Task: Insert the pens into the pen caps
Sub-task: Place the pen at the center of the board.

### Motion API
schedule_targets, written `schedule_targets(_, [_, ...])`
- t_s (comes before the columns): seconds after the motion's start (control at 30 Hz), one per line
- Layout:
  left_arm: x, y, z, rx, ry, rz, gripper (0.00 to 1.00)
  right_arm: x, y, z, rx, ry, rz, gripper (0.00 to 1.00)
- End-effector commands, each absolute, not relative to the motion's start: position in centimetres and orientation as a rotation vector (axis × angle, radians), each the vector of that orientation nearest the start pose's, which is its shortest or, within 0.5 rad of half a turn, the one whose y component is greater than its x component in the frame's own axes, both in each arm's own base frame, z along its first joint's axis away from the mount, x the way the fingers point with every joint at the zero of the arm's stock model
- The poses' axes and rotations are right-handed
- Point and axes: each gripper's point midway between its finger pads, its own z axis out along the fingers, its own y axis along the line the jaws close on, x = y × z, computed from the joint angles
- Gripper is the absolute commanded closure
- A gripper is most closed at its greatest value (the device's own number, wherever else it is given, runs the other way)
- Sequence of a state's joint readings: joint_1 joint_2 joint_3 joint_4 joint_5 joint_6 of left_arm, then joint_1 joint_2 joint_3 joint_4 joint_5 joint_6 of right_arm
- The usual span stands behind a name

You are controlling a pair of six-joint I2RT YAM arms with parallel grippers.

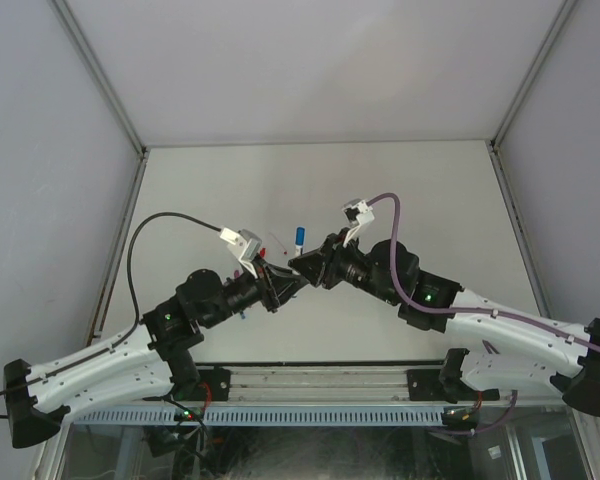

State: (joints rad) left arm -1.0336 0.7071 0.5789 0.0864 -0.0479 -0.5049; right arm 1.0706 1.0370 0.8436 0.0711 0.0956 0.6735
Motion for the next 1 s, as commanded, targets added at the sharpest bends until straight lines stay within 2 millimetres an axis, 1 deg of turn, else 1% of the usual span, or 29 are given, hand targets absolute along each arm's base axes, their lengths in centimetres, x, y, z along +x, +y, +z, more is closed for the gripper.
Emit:
schedule_targets(0.0, [15.2, -28.0, 27.7, 0.415, 1.637, -1.158, 0.99, 17.1, 34.9, 30.6, -0.327, 1.755, 1.261, 0.78])
schedule_targets(0.03, [15.2, -28.0, 27.7, 0.416, 1.636, -1.158, 0.98, 17.0, 34.9, 30.6, -0.339, 1.755, 1.262, 0.85])
schedule_targets(0.1, [15.1, -28.1, 27.7, 0.419, 1.638, -1.161, 0.91, 17.1, 34.8, 30.3, -0.348, 1.763, 1.249, 0.99])
schedule_targets(0.17, [15.1, -28.0, 27.7, 0.418, 1.64, -1.16, 0.82, 17.5, 34.4, 30.0, -0.337, 1.773, 1.227, 1.0])
schedule_targets(0.27, [15.2, -27.8, 27.7, 0.408, 1.642, -1.152, 0.63, 18.3, 33.4, 29.7, -0.312, 1.789, 1.181, 1.0])
schedule_targets(0.37, [15.4, -27.5, 27.4, 0.398, 1.653, -1.135, 0.52, 19.1, 32.4, 29.3, -0.306, 1.799, 1.124, 1.0])
schedule_targets(0.43, [15.8, -27.2, 27.0, 0.377, 1.675, -1.12, 0.48, 20.0, 31.3, 28.7, -0.257, 1.827, 1.058, 1.0])
schedule_targets(0.5, [16.3, -27.0, 26.5, 0.363, 1.701, -1.111, 0.43, 20.9, 30.3, 27.7, -0.229, 1.869, 1.007, 1.0])
schedule_targets(0.6, [17.1, -26.4, 25.6, 0.332, 1.74, -1.087, 0.35, 22.2, 28.7, 25.6, -0.193, 1.959, 0.944, 1.0])
schedule_targets(0.63, [17.5, -26.1, 25.2, 0.315, 1.757, -1.073, 0.34, 23.1, 27.7, 25.0, -0.161, 1.988, 0.916, 1.0])
schedule_targets(0.67, [17.8, -25.7, 24.8, 0.298, 1.775, -1.059, 0.33, 23.3, 27.3, 24.1, -0.158, 2.027, 0.902, 1.0])
schedule_targets(0.77, [18.9, -24.8, 23.6, 0.248, 1.828, -1.026, 0.3, 25.3, 24.7, 21.8, -0.101, 2.132, 0.804, 1.0])
schedule_targets(0.87, [19.9, -23.7, 22.3, 0.186, 1.875, -0.994, 0.27, 26.8, 22.9, 19.5, -0.081, 2.222, 0.712, 1.0])
schedule_targets(0.97, [20.6, -22.5, 21.2, 0.138, 1.92, -0.934, 0.17, 28.0, 21.3, 17.3, -0.047, 2.308, 0.611, 1.0])
